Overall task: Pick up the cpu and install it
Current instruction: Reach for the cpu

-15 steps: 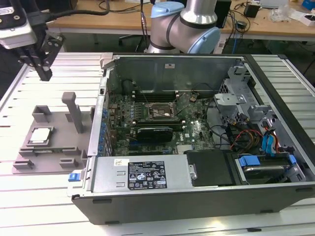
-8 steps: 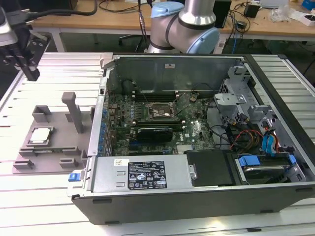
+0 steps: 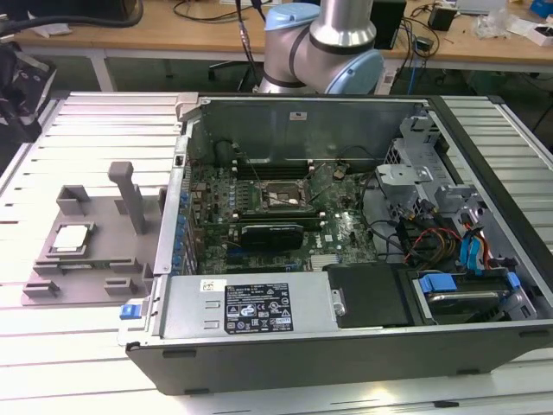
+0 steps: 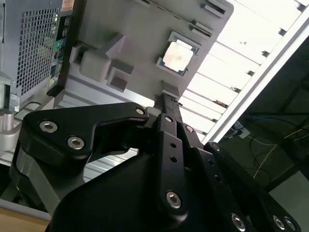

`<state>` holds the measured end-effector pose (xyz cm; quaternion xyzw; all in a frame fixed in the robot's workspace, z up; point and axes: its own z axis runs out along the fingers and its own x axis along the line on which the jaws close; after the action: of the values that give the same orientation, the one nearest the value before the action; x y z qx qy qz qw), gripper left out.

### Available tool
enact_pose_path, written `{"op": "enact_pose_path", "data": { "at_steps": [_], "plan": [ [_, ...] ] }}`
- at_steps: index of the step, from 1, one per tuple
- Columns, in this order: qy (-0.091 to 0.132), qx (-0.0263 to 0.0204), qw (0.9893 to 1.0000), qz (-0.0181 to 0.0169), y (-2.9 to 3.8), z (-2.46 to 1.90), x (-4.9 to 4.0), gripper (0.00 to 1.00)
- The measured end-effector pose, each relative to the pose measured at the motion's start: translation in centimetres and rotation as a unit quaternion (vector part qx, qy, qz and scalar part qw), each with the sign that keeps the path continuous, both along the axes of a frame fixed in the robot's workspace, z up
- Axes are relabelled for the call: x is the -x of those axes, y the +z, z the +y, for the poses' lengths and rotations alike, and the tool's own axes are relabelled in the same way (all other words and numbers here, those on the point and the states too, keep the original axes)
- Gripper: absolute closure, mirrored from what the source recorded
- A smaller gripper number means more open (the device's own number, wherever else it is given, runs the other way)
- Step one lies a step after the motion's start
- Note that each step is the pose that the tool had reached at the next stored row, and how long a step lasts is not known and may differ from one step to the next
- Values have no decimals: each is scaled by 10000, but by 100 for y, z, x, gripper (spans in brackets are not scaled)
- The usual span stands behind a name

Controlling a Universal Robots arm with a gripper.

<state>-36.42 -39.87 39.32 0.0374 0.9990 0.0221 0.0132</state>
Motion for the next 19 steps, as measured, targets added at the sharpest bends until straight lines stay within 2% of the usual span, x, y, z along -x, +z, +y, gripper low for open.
{"op": "enact_pose_path", "data": {
  "at_steps": [6, 9, 13, 19],
  "plan": [
    [0, 0, 10000, 0, 0, 1, 235, 89],
    [0, 0, 10000, 0, 0, 0, 325, 89],
    [1, 0, 10000, 0, 0, 0, 366, 89],
    [0, 0, 10000, 0, 0, 0, 369, 89]
  ]
}}
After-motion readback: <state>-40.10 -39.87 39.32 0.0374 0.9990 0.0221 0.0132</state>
